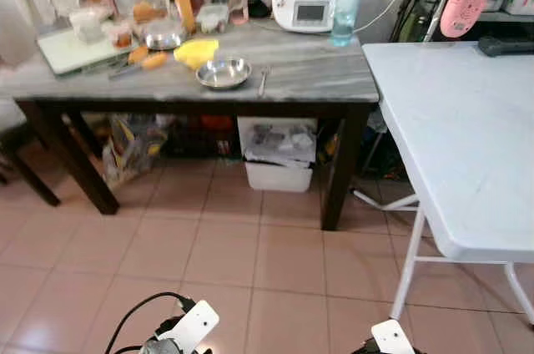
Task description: Setting the table
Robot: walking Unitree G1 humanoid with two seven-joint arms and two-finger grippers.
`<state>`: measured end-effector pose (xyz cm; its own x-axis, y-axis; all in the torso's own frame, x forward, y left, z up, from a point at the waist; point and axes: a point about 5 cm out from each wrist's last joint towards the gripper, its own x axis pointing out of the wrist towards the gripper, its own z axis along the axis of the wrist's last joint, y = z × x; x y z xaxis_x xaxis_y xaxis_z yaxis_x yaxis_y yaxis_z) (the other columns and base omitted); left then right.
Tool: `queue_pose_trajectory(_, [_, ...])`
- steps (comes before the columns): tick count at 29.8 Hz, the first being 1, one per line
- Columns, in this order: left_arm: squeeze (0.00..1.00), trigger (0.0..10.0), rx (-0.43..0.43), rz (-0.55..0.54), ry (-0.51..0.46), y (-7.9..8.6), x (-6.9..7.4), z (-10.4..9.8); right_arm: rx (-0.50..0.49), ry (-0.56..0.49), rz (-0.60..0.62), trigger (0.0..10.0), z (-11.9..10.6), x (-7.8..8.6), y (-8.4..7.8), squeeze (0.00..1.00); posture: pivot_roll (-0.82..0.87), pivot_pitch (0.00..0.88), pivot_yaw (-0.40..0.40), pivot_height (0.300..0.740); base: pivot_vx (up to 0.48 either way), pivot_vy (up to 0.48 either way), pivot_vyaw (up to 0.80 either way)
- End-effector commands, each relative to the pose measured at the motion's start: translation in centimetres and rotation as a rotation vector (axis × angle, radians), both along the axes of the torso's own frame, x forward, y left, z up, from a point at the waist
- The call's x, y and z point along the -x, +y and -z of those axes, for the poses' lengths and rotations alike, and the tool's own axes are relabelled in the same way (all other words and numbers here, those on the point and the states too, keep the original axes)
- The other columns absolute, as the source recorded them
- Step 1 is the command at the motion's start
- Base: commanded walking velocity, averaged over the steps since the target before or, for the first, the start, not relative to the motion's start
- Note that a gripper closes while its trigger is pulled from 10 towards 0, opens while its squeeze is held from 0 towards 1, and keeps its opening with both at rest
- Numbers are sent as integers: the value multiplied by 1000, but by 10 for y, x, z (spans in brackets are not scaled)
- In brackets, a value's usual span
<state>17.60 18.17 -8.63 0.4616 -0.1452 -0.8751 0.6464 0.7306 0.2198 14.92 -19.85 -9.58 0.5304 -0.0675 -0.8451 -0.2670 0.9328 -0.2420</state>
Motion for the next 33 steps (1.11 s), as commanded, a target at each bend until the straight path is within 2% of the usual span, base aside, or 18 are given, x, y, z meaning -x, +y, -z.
queue_pose_trajectory(1, [0,10000,0,12,-15,-2,-5,-2,3,5,3,10000,0,2,-1,0,-62,0,59,740,0,-315,0])
queue_pose_trajectory(33, [0,10000,-13,62,-13,-10,-7,-2,-8,15,-18,10000,2,5,3,0,-78,0,65,740,0,-291,0])
